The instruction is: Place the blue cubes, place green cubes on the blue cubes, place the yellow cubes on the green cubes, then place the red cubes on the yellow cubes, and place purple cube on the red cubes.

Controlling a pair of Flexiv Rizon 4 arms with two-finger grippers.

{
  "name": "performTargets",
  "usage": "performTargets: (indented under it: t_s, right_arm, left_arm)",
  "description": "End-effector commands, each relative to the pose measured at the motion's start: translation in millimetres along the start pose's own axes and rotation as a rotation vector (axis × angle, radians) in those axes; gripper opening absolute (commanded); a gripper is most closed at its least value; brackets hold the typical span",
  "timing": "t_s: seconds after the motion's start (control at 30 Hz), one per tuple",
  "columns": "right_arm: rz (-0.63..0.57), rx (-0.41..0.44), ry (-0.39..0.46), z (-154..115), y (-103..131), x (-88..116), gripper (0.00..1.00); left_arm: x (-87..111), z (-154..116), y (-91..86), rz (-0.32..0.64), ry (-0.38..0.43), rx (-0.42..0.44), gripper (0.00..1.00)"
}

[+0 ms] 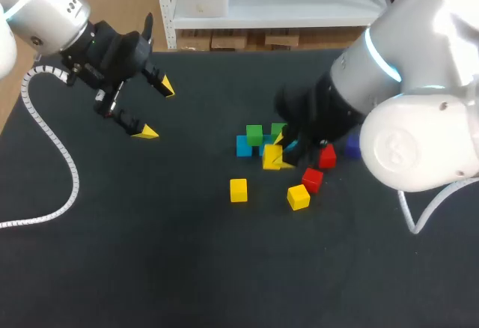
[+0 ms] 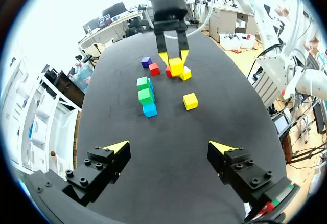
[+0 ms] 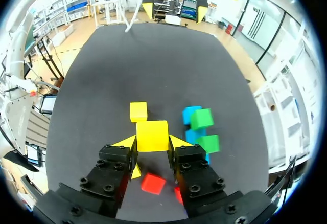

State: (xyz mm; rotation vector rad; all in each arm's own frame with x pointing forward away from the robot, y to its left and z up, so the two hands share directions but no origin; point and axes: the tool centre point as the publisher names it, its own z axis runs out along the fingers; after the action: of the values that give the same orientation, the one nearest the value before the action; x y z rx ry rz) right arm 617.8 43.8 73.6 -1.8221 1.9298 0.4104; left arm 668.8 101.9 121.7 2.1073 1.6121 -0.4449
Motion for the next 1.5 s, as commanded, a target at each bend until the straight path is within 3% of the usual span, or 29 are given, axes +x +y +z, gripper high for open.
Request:
performTargets:
  t_s: [0.03,0.53,1.07,1.5]
  right_arm:
    - [-0.003,0.033,0.038,-15.2,-7.0,-6.2,0.00]
    - [-0.006,0.086,0.101,-8.3,-55.7,-15.3,0.00]
    - [-0.012,0.085,0.162,8.3,-72.9,-5.7,0.00]
    - [0.006,0.084,0.146,22.2,-80.6,0.3,0.00]
  left_arm:
    - [0.9,-0.3,0.2,0.002,-0.001,0.000,1.00]
    - [0.9,-0.3,0.2,0.002,-0.001,0.000,1.00]
    - [0.9,-0.3,0.2,0.002,-0.001,0.000,1.00]
    - [0.9,-0.3,0.2,0.002,-0.001,0.000,1.00]
